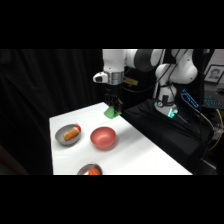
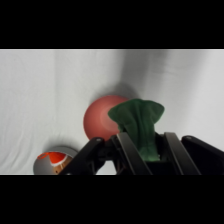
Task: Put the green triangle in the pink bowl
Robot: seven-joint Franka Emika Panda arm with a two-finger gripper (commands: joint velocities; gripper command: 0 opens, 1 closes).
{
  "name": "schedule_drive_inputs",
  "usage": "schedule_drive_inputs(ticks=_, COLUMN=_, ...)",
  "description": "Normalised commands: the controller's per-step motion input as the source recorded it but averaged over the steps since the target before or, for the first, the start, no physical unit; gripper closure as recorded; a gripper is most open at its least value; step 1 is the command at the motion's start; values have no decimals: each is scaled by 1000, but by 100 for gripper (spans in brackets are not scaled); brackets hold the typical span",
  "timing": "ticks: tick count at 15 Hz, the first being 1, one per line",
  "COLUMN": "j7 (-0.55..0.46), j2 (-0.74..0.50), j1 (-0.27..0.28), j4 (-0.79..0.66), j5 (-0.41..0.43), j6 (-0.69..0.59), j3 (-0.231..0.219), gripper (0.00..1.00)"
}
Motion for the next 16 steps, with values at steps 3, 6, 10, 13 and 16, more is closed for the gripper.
schedule_drive_inputs(ticks=3, j7=-168, j2=256, j1=-79, j4=356, j5=184, j6=-59, j3=-42, gripper=93)
schedule_drive_inputs(ticks=6, j7=-163, j2=263, j1=-62, j4=331, j5=188, j6=-20, j3=-27, gripper=93)
schedule_drive_inputs(ticks=10, j7=-141, j2=299, j1=-53, j4=325, j5=179, j6=30, j3=-20, gripper=93)
schedule_drive_inputs(ticks=13, j7=-118, j2=332, j1=-51, j4=330, j5=166, j6=101, j3=-21, gripper=93)
schedule_drive_inputs(ticks=16, j7=-99, j2=297, j1=-45, j4=268, j5=157, j6=140, j3=-14, gripper=93)
